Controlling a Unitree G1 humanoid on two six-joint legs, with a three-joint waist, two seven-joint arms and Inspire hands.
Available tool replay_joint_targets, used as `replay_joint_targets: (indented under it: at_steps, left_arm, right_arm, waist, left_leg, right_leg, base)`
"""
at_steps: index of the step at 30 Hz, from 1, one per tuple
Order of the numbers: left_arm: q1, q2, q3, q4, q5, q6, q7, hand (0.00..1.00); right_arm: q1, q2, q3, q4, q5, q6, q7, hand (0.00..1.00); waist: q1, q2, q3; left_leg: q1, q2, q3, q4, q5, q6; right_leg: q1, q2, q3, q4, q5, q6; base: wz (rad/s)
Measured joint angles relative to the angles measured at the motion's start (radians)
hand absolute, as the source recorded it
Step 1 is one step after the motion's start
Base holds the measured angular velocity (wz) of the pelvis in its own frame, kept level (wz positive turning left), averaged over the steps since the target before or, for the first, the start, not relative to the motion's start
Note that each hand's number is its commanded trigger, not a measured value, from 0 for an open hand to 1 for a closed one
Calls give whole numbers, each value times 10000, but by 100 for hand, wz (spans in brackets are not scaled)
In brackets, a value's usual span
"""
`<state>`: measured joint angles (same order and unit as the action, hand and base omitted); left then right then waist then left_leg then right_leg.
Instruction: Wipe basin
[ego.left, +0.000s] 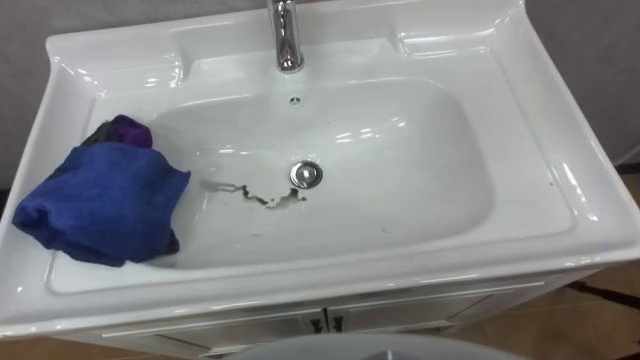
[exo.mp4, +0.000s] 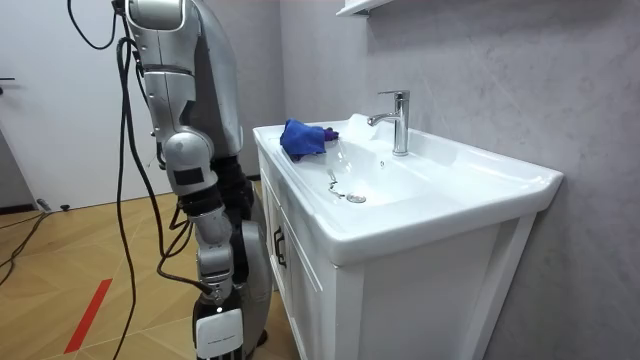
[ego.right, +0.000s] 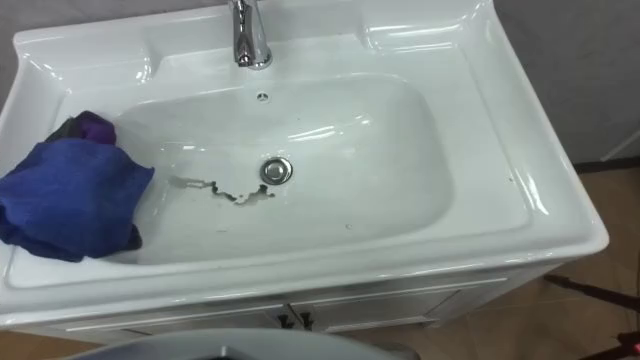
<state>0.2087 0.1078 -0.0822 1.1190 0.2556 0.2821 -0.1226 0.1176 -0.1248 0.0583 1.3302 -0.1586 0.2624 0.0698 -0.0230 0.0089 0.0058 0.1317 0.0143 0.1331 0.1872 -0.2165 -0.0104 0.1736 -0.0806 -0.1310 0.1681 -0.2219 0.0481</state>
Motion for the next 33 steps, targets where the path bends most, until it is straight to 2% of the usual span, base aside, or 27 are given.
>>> replay_joint_targets:
  at_steps: [20,33]
  left_arm:
    - [18,-11,24,7,-15,-15,-178,0]
    - [90,-37,753,73,-369,-26,261,0]
  right_arm:
    - [-133,-8,-15,-9,4,-36,-26,0]
    - [-152,-10,-8,40,381,-15,-255,0]
  waist:
    - [14,52,-8]
    - [65,-5,-11]
  left_leg:
    - [4,7,-5,7,0,-1]
    - [6,14,-21,35,0,-1]
  right_leg:
    - [5,0,-24,9,-1,-3]
    - [7,-7,-84,5,-10,-17]
  base:
    - [0]
    - [0]
